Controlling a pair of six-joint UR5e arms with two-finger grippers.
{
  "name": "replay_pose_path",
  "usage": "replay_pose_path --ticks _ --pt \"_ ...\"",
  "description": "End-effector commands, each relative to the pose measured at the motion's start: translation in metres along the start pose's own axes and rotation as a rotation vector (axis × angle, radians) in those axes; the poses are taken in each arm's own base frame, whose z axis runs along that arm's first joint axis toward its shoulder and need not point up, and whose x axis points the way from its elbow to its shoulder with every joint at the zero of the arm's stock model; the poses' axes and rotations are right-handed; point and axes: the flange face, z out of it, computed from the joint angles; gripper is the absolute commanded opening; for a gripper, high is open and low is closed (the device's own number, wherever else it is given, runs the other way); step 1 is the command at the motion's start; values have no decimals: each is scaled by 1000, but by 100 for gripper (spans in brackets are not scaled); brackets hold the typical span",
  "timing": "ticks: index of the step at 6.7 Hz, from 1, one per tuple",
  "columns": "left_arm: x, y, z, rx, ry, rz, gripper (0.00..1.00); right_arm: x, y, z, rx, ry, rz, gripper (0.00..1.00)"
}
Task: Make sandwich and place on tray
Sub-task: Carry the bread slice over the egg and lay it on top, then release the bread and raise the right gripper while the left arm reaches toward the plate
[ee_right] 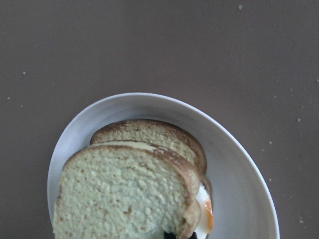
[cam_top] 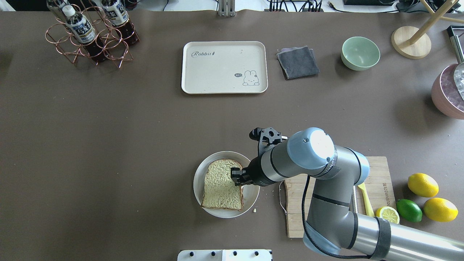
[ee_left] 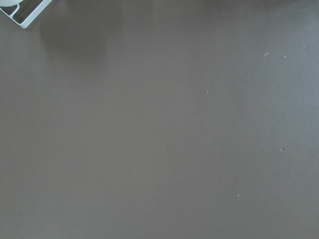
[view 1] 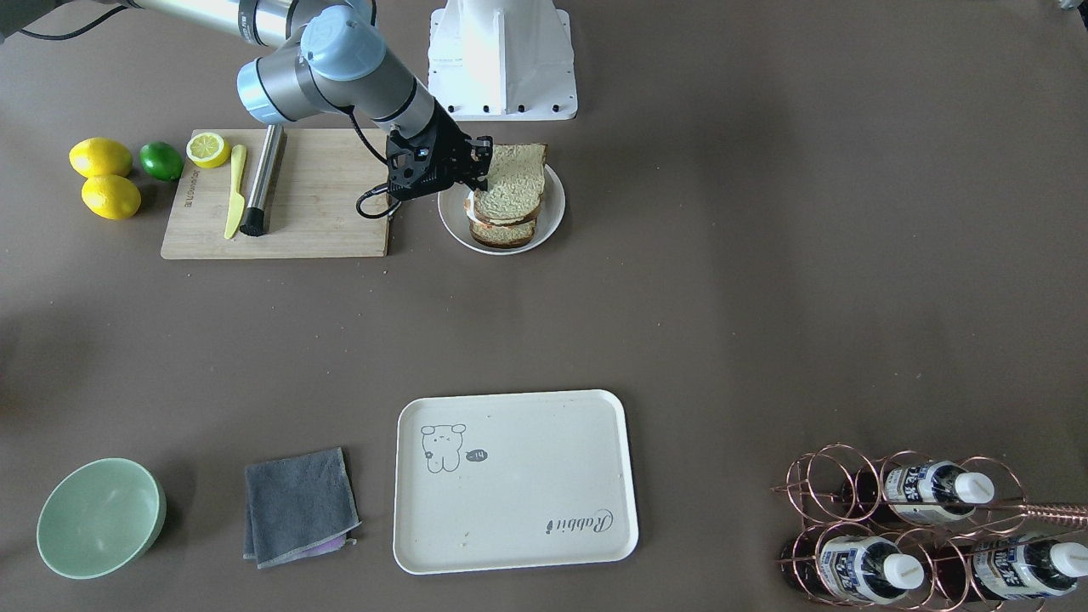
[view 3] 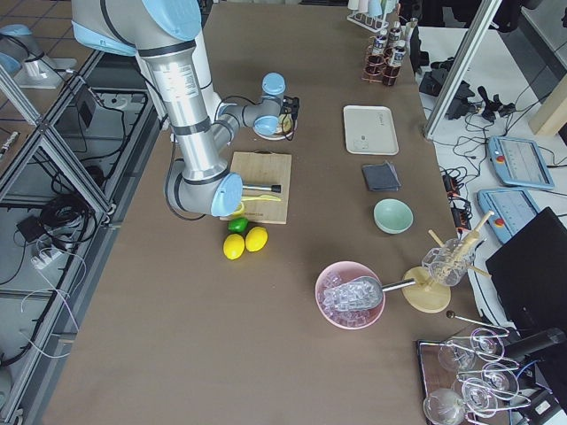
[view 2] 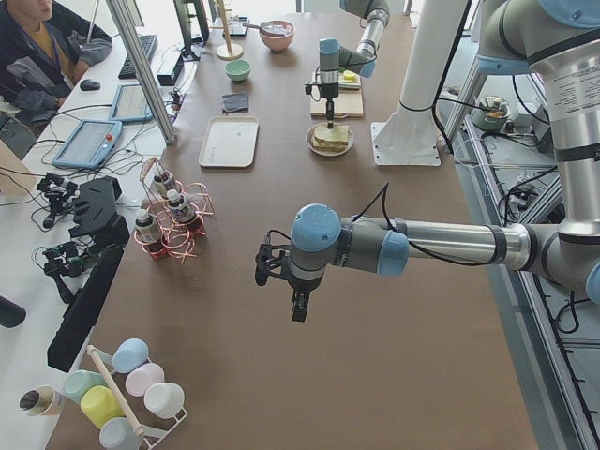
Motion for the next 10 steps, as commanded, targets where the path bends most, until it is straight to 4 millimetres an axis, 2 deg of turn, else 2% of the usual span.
replay_pose_path --ticks 1,3,4,5,6,7,8,9,10 --pt "-3 0 2 -4 0 -5 97 -2 1 3 1 25 11 61" --pt "-3 0 3 -5 0 -5 97 -4 0 0 4 19 8 79" --pt "-3 0 3 -5 0 -8 97 -1 -13 -13 21 21 22 99" --pt "2 -6 -1 7 1 -19 97 6 -26 -25 38 39 43 100" --pt "18 -18 -3 11 40 -35 97 7 -35 -48 39 40 61 100" --pt "51 -35 0 5 71 -60 97 21 -40 -80 35 56 90 100" --pt "88 -49 9 13 98 -101 97 41 -46 -96 53 79 70 100" --pt "128 -49 27 21 148 -141 97 70 -61 -105 70 116 17 100" --pt "179 -49 46 12 208 -150 97 101 -73 -118 91 151 -13 100"
